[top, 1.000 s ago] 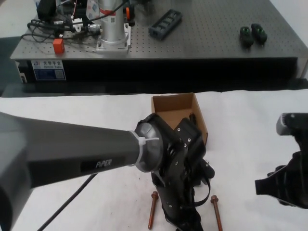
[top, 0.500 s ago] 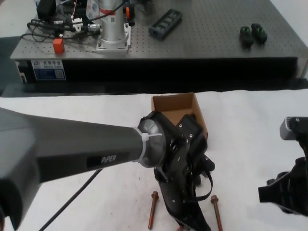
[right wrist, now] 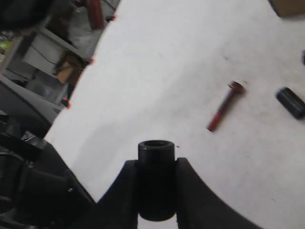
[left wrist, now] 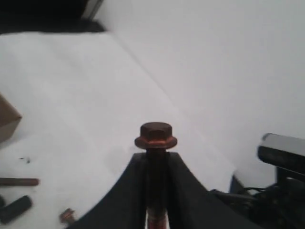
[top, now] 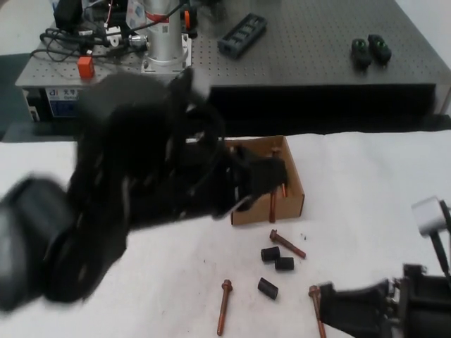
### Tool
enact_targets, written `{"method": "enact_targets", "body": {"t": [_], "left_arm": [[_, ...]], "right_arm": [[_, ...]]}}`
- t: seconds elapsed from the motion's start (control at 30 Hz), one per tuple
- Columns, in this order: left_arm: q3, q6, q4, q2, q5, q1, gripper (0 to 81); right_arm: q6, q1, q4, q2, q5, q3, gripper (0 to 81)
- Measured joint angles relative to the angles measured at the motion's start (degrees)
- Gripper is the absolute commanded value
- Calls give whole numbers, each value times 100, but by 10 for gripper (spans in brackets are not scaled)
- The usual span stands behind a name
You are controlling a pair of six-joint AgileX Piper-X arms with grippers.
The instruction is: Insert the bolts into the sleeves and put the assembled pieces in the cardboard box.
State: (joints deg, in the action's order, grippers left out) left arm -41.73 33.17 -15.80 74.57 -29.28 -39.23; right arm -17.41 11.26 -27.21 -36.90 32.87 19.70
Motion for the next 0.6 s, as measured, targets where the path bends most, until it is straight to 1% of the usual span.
{"method": "enact_targets", "body": {"t": [0.03,0.1,0.23,0.3,0.43,0.6], "left_arm": [[276,336,-565,-131,-101,0,7],[421,647,-1033,-208,-267,0,7],[431,742,-1157,-208,-370,0,7],[431,743,-1177,-208,-402,0,7],[431,773,-1193,-208,-403,0,7],[431,784,-1203,-208,-533,0,7]], "right_arm": [[-217,150,407,-2,64,-86,2],[-575,435,1070,-57,138,-162,2],[-898,895,2320,-406,210,-176,2],[-987,1015,2721,-583,223,-176,2],[-1071,1106,3033,-843,244,-146,2],[-1105,1124,3421,-1034,241,-130,2]]}}
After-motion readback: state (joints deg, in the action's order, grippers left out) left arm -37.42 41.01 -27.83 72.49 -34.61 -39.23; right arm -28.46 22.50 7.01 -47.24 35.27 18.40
